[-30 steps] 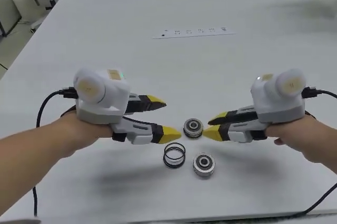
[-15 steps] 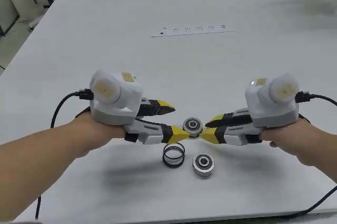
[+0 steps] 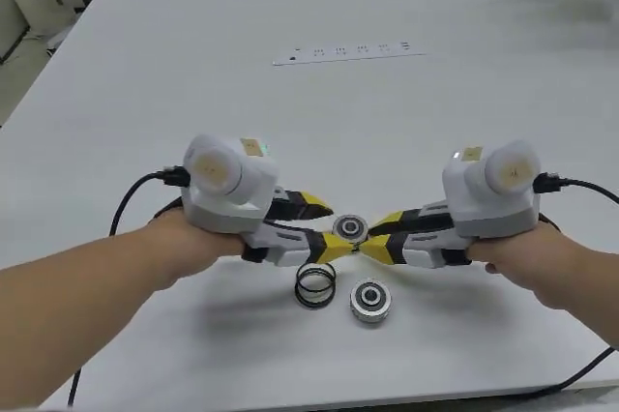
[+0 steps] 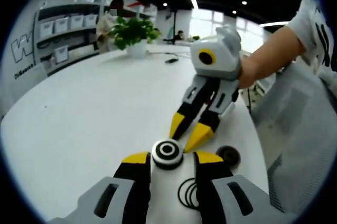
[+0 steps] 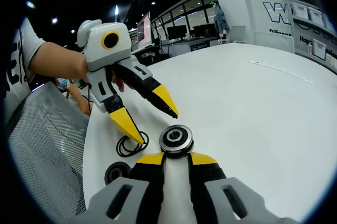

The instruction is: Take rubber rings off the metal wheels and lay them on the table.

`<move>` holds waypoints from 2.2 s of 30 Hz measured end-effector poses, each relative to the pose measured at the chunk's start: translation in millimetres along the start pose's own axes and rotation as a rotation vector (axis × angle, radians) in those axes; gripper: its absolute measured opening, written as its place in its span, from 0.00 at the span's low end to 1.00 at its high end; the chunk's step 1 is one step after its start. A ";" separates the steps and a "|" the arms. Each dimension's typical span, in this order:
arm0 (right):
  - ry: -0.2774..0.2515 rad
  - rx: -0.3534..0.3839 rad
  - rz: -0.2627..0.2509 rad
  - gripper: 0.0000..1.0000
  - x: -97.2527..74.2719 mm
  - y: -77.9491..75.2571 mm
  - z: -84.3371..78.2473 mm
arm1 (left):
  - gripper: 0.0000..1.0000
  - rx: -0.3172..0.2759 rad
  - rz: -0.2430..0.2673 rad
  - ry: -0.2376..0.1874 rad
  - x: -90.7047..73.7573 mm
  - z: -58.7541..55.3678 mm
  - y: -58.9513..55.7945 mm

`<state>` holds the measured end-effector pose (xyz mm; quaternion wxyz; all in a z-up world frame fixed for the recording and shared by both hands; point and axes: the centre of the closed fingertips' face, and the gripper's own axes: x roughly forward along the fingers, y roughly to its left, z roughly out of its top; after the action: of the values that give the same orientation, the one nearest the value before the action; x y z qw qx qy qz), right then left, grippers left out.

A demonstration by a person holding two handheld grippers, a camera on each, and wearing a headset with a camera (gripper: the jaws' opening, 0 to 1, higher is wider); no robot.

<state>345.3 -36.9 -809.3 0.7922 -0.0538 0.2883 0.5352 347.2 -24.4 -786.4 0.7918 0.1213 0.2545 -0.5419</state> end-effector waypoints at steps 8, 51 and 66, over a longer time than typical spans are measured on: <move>-0.004 0.001 -0.001 0.12 -0.5 -0.7 0.4 | 0.24 0.004 0.008 0.002 7.5 1.9 4.3; -0.147 0.377 -0.028 0.00 -11.6 -16.0 13.0 | 0.12 0.072 0.139 0.047 16.0 -0.9 3.0; -0.149 0.411 -0.008 0.00 -11.1 -1.7 17.4 | 0.12 0.073 0.163 0.048 16.0 -0.8 2.8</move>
<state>350.8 -39.8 -789.6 0.8079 0.1475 0.3318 0.4642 354.1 -35.6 -795.9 0.8218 0.1835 0.2427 -0.4817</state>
